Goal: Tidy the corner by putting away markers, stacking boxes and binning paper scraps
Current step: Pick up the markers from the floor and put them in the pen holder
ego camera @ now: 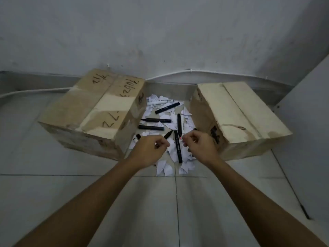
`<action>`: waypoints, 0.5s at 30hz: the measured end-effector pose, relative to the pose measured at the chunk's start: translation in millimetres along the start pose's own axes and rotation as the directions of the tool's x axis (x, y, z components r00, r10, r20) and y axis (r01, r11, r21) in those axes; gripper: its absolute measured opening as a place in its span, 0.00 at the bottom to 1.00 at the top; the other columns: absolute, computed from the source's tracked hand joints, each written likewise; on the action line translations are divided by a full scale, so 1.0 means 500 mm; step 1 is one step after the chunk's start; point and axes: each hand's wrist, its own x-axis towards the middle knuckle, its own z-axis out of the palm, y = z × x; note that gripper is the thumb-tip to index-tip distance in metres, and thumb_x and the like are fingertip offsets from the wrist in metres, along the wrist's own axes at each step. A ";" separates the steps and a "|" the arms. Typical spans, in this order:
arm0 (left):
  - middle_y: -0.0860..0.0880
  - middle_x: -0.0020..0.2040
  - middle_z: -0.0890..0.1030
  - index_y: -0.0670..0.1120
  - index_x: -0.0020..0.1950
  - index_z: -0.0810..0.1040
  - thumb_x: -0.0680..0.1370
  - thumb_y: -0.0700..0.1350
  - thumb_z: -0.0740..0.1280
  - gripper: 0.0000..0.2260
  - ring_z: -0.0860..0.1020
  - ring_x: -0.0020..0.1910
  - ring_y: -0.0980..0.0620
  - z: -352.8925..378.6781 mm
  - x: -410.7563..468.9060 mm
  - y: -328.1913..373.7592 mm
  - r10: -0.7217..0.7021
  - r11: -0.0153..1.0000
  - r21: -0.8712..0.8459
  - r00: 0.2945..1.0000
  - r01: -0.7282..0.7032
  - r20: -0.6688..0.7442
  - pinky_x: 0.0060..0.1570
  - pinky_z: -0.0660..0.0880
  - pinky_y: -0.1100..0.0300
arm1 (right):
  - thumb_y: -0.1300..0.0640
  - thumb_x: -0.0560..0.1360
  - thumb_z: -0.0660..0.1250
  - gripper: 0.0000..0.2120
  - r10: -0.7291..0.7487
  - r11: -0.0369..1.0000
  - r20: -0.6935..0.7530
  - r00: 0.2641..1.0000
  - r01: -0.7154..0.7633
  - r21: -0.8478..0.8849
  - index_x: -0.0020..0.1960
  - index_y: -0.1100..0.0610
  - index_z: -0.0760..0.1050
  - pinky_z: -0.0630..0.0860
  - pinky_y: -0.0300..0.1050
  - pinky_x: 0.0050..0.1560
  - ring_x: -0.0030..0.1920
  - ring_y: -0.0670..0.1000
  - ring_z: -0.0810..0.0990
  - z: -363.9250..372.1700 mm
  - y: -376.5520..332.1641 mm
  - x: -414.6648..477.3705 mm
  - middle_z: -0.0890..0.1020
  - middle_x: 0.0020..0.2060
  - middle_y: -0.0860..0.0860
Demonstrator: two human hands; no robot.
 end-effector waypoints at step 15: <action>0.50 0.48 0.79 0.48 0.48 0.83 0.76 0.37 0.68 0.07 0.75 0.46 0.56 0.182 0.001 -0.051 -0.089 0.994 0.044 0.963 0.103 -0.253 0.46 0.67 0.73 | 0.60 0.75 0.69 0.24 0.164 0.734 0.050 0.985 -0.088 -0.674 0.68 0.62 0.65 0.74 0.48 0.51 0.60 0.58 0.76 0.033 0.112 0.042 0.73 0.63 0.61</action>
